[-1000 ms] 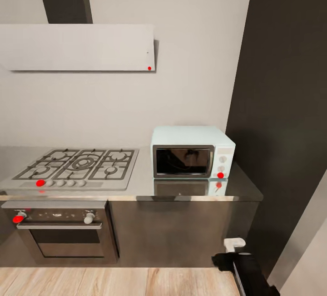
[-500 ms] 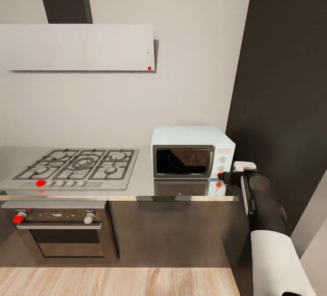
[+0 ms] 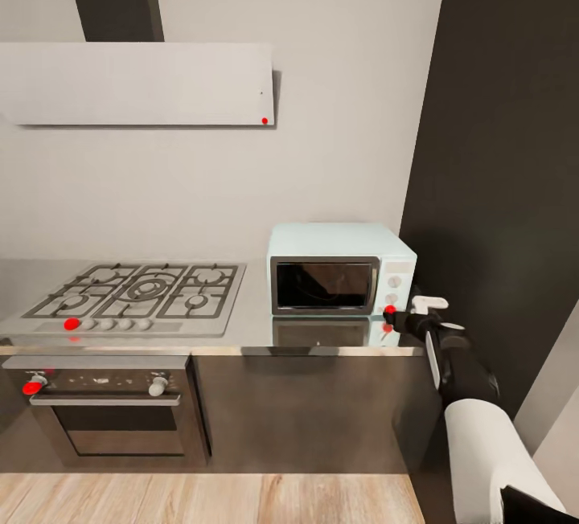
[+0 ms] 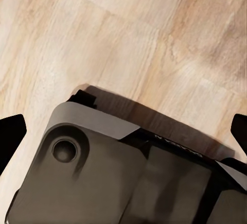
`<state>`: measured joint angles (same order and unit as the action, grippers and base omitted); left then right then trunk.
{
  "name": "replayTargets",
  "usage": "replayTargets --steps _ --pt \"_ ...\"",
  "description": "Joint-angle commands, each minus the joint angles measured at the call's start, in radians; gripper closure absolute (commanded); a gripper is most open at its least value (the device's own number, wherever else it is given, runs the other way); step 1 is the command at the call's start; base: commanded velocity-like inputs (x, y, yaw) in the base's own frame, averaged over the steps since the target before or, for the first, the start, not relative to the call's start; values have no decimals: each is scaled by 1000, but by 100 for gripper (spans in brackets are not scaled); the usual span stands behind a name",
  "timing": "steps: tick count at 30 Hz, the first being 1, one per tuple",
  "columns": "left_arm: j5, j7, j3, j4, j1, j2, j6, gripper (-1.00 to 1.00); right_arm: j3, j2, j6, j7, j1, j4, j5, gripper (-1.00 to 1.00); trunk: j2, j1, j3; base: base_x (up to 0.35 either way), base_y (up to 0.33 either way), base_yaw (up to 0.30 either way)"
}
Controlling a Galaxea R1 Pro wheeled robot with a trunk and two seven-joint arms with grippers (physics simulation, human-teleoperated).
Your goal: In the kitchen, take the popcorn bag from the countertop, put it into the microwave, and heat it until the popcorn is cooked so the cooked popcorn ends up inside the bag.
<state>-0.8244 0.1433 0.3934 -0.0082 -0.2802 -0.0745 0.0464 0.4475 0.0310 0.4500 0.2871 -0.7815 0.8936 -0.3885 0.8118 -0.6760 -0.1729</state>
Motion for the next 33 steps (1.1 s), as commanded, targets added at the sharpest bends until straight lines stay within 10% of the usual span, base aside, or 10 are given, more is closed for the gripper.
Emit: replayTargets --steps 1,9,33 --pt "-7 5 8 0 -1 0 3 -100 5 0 2 18 -1 1 -12 -100 1 0 -2 0 0 0" --pt "-7 15 9 -1 -1 1 6 -100 6 -49 8 85 -2 -12 -16 -100 1 0 -2 0 -9 0" --pt "-7 13 10 -1 -1 6 7 -100 2 -39 5 63 -2 -29 -25 -100 1 0 -2 72 -54 0"
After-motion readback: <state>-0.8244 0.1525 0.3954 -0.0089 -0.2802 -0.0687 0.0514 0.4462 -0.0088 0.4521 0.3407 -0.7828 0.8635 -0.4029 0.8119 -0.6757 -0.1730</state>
